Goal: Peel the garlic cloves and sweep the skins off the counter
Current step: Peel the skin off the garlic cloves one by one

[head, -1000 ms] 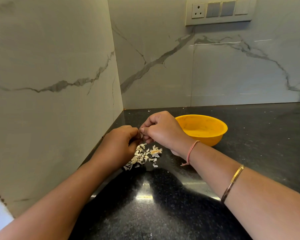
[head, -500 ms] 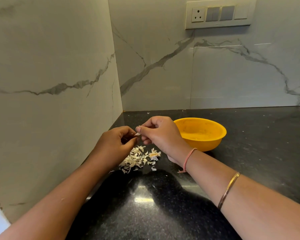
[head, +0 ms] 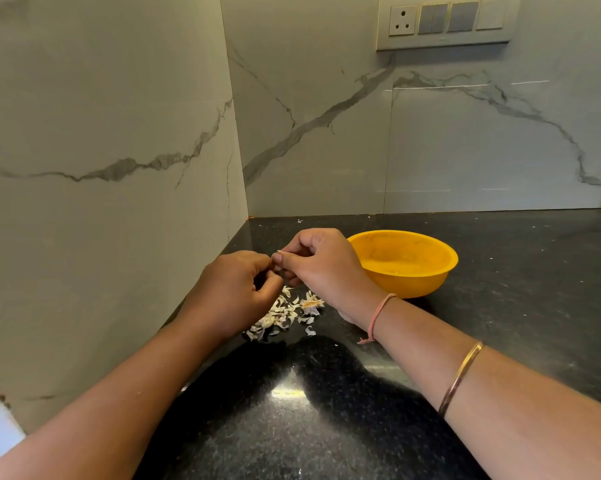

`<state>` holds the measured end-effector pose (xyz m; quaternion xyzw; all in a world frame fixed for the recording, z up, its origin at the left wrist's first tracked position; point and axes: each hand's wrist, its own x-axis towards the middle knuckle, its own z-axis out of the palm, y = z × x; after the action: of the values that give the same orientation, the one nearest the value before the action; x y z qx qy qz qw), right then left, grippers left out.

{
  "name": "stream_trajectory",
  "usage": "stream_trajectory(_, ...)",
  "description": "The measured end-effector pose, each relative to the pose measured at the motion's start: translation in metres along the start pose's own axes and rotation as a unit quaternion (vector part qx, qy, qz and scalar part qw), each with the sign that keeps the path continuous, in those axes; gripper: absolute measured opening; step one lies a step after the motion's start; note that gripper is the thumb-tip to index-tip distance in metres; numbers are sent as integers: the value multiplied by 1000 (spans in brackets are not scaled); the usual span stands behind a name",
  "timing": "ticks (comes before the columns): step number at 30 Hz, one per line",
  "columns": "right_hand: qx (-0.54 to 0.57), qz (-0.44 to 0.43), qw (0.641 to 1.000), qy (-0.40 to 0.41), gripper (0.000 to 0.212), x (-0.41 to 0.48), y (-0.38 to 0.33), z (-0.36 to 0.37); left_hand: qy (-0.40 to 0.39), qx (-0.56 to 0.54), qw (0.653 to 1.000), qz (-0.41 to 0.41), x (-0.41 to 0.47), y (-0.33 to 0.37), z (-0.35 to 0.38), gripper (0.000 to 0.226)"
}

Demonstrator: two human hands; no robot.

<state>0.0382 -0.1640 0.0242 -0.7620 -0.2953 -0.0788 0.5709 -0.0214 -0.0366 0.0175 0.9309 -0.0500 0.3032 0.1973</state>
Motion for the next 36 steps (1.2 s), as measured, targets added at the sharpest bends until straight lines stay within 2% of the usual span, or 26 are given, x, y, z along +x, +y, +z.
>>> stream_trajectory(3, 20, 1, 1000, -11, 10, 0, 1, 0, 25, -8, 1000, -5, -1, 0, 0, 29)
stream_trajectory(7, 31, -18, 999, 2, 7, 2, 4, 2, 29, -132, 987, -87, 1, 1, 2, 28)
stream_trajectory(10, 32, -40, 999, 2, 6, 2, 4, 3, 25, -202, 972, -119, 2, 3, 1, 32)
stream_trajectory(14, 35, -67, 997, -5, 19, 2, 3, 1, 19, -260, 953, -152, 4, 1, 3, 31)
stream_trajectory(18, 62, -74, 995, -22, 20, 0, 1, 1, 4, -343, 921, -187, 4, 2, 2, 33)
stream_trajectory(22, 151, -45, 987, -27, 13, -3, -2, 0, -16, -439, 863, -249, 6, 6, -1, 30)
stream_trajectory(27, 175, -28, 983, -43, 6, -4, -2, -2, 0, -424, 869, -254, 6, 5, -2, 28)
stream_trajectory(32, 189, -9, 980, -62, 5, -4, -3, -4, 70, -408, 860, -299, 10, 0, -4, 27)
stream_trajectory(36, 227, 32, 970, -75, 9, -5, -3, -4, 95, -367, 874, -304, 11, -2, -5, 34)
